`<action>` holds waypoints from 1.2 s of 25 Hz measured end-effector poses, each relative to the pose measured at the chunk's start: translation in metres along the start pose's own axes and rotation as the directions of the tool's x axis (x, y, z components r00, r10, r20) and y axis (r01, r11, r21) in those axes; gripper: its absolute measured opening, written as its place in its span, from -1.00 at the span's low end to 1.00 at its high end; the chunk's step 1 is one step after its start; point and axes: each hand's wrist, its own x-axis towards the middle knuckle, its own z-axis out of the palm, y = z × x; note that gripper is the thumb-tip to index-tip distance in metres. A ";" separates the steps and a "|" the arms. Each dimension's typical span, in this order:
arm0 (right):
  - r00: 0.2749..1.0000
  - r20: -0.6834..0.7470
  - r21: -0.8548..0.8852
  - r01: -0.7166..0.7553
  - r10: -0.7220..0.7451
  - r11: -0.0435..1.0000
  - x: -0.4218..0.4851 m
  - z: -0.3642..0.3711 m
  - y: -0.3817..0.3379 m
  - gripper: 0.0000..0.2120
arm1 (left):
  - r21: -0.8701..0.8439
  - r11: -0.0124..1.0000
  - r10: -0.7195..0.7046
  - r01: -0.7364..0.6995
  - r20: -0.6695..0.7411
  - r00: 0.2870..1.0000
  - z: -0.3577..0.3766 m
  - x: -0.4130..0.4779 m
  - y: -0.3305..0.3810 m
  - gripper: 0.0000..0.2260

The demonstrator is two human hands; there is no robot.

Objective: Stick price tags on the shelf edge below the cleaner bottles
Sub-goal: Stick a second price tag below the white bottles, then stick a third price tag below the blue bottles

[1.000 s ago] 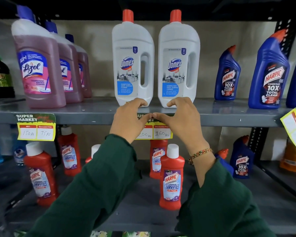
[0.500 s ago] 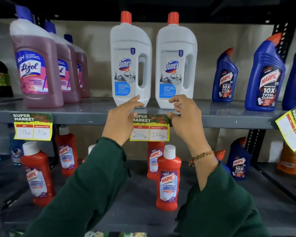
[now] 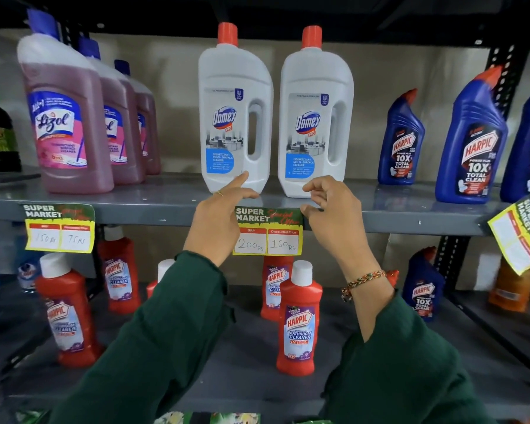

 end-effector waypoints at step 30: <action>0.807 -0.509 -0.282 -0.485 0.299 0.828 -0.013 -0.207 0.160 -0.55 | 0.391 0.830 0.407 -0.399 0.065 0.911 0.232 0.014 0.210 -0.74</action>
